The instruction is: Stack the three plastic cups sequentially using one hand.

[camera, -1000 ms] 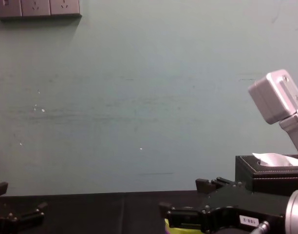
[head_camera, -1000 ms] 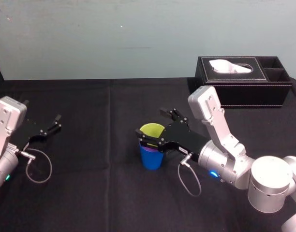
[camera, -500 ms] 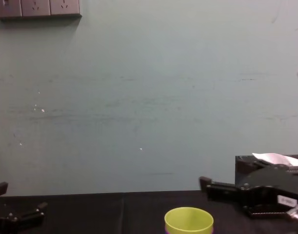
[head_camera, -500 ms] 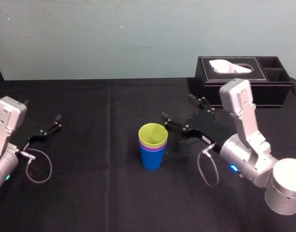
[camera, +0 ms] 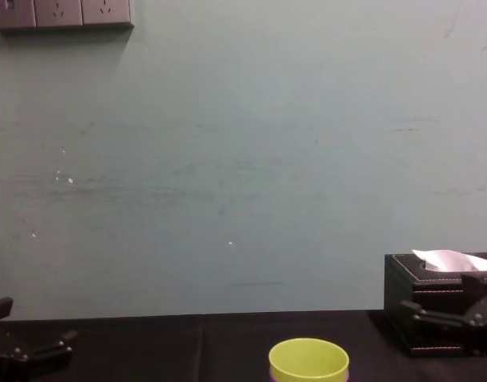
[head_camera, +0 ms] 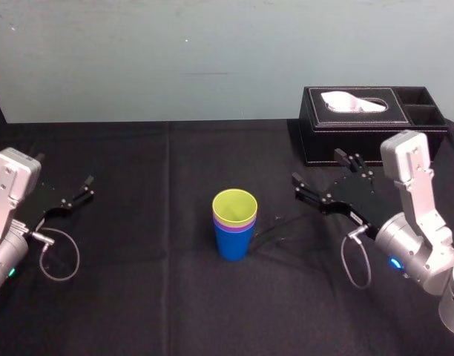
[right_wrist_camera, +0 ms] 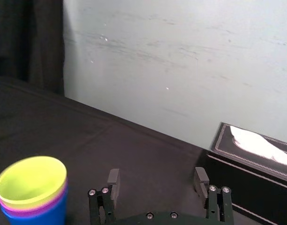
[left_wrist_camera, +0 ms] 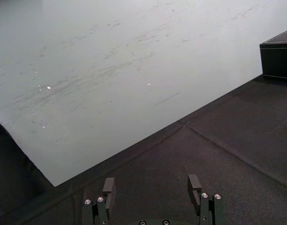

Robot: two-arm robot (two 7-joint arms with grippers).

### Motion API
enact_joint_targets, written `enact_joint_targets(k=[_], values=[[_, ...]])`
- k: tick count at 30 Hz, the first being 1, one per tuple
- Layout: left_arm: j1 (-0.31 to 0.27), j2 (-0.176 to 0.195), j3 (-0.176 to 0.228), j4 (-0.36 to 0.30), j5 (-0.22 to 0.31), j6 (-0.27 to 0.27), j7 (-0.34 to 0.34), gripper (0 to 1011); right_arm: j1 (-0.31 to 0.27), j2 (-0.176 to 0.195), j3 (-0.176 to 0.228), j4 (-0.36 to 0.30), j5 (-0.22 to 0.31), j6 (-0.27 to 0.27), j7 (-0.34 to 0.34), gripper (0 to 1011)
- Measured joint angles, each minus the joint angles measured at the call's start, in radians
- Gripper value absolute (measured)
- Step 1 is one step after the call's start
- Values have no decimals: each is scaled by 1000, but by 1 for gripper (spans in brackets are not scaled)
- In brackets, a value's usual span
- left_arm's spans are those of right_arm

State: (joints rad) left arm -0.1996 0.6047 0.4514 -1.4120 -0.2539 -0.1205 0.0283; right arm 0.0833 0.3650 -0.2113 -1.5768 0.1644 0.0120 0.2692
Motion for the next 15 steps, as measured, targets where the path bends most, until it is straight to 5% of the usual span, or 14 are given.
enact_joint_targets(k=[15], values=[[0,0,0,0,0,0,0,1010,-24,12,25,44,-15,-24,14,1003]])
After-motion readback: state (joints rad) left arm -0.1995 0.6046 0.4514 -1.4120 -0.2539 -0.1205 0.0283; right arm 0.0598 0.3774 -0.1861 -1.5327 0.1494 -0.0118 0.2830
